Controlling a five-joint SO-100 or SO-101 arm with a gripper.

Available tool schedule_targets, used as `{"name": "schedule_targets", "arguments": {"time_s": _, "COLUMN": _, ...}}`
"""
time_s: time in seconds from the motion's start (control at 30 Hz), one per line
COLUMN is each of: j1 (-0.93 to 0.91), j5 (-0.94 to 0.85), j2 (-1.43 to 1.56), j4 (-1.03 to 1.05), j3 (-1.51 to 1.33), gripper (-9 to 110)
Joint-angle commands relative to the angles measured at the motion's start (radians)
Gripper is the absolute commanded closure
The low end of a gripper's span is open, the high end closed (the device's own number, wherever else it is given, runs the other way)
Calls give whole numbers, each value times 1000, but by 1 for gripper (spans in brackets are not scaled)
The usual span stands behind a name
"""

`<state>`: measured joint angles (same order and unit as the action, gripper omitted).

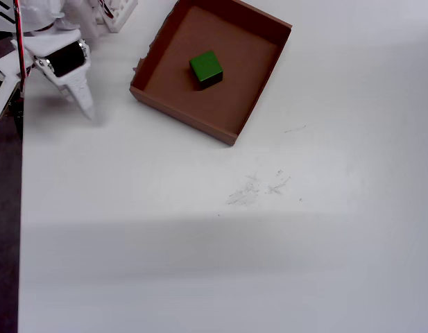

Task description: Grasp a green cube and put it in a box.

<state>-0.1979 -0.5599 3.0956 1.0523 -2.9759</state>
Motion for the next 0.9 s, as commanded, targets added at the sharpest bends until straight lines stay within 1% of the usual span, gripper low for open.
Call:
{"name": "schedule_targets", "arguments": {"time_s": 0.0, "j1": -28, "j5": 5, "j2": 52, "j4": 18, "j3": 5, "gripper": 79}}
{"name": "schedule_targets", "arguments": {"time_s": 0.33, "j1": -32, "j5": -3, "j2": 89, "j4": 83, "j3": 5, "gripper": 79}}
{"name": "schedule_targets", "arguments": {"time_s": 0.87, "j1": -21, "j5": -6, "j2": 89, "j4": 91, "j3": 5, "gripper": 79}}
